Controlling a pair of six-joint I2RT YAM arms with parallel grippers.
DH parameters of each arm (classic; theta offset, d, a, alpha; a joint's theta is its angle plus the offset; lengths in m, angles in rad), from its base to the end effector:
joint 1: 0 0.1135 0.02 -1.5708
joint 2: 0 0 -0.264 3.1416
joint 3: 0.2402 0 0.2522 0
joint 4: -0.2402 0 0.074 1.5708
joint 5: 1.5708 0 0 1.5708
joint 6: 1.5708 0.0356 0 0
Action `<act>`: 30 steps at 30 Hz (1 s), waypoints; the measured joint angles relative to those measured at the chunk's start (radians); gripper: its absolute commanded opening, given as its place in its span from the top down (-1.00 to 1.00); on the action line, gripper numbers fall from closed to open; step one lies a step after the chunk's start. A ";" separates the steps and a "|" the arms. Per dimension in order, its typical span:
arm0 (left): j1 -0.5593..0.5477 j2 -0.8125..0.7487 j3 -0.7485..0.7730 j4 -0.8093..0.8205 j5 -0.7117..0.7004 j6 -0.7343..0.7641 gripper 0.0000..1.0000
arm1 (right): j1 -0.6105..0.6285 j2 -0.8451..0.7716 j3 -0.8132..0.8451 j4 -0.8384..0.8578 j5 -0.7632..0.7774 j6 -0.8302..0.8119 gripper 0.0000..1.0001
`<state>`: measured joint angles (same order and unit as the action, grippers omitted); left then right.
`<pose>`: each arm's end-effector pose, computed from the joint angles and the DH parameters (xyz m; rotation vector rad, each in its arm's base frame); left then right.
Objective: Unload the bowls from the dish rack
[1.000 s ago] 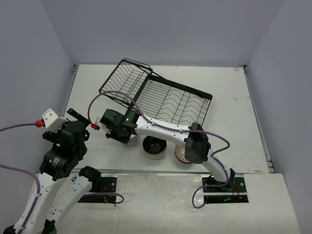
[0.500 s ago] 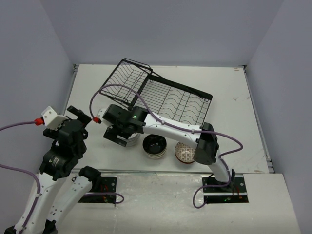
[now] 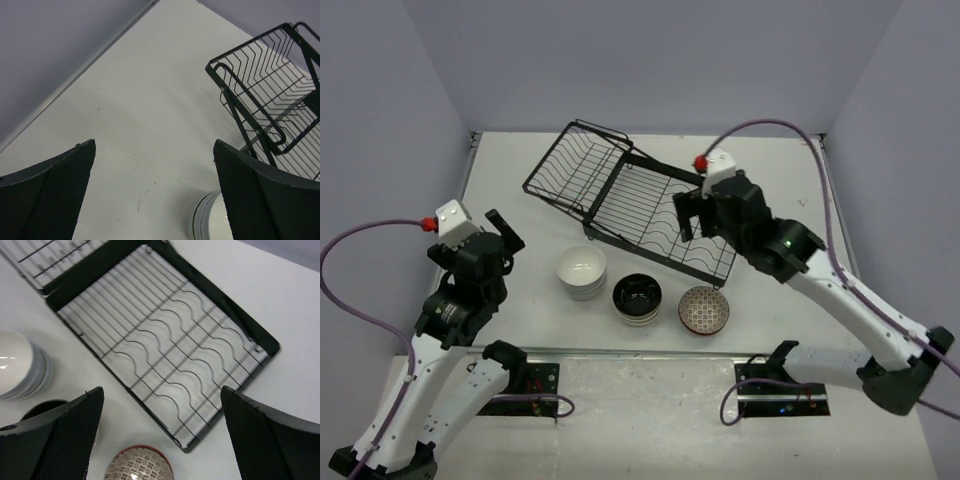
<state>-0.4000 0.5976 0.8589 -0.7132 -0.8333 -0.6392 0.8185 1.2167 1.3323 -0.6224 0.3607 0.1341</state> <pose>0.1125 -0.0190 0.3405 -0.7112 1.7305 0.1320 0.1859 0.1803 0.3969 -0.4777 1.9929 0.2197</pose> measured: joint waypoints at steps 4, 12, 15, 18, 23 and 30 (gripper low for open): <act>0.000 0.058 0.005 0.016 0.052 0.095 -1.00 | -0.110 -0.281 -0.166 -0.015 0.082 0.055 -0.98; -0.003 0.080 0.100 0.000 0.079 0.235 -1.00 | -0.152 -0.668 -0.202 -0.182 0.309 0.203 -0.98; -0.003 0.031 0.138 -0.011 0.061 0.267 -1.00 | -0.152 -0.747 -0.229 -0.264 0.362 0.261 -0.98; -0.003 -0.009 0.200 -0.034 0.045 0.285 -1.00 | -0.152 -0.834 -0.267 -0.345 0.394 0.302 -0.98; -0.005 -0.077 0.220 -0.048 0.004 0.304 -1.00 | -0.152 -0.943 -0.282 -0.396 0.413 0.310 -0.98; -0.006 -0.140 0.167 -0.058 -0.005 0.314 -1.00 | -0.152 -0.986 -0.319 -0.373 0.460 0.267 -0.98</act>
<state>-0.4065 0.4576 1.0260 -0.7708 -0.8383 -0.3252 0.6662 0.2302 1.0134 -0.9958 0.8207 0.4007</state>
